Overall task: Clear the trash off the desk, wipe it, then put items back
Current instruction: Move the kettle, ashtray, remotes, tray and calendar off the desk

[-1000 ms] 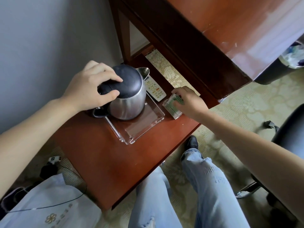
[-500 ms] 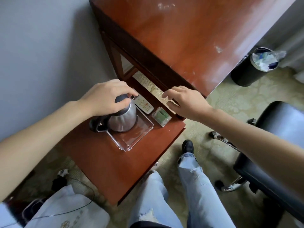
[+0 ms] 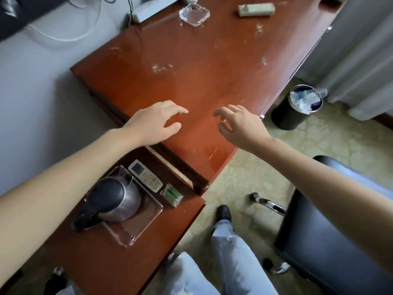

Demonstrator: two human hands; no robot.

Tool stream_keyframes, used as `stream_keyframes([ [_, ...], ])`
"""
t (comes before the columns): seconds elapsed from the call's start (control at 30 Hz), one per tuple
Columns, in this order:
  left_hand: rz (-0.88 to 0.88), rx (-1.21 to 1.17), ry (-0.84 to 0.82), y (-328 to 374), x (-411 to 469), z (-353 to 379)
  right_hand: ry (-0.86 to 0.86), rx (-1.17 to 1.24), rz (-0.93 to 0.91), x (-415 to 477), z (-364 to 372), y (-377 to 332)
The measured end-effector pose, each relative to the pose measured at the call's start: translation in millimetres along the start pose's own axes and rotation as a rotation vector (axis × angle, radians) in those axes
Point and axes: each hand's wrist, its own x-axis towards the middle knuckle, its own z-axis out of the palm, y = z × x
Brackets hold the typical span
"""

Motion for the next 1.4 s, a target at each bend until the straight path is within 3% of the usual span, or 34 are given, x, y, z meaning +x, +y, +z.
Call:
stream_keyframes([
  [0.2, -0.064, 0.049, -0.014, 5, 68, -19, -0.053, -0.019, -0.048, 57, -22, 62],
  [0.63, -0.265, 0.109, 0.038, -35, 208, -23, -0.084, -0.174, 0.034, 182, -23, 154],
  [0.93, -0.360, 0.119, 0.059, -69, 368, -36, -0.099, -0.157, -0.040, 338, -30, 258],
  [1.23, -0.567, 0.209, 0.007, -127, 494, -30, -0.276, -0.166, 0.035, 457, -10, 345],
  [1.4, -0.661, 0.175, 0.126, -152, 558, -37, -0.273, -0.131, 0.000, 483, -5, 364],
])
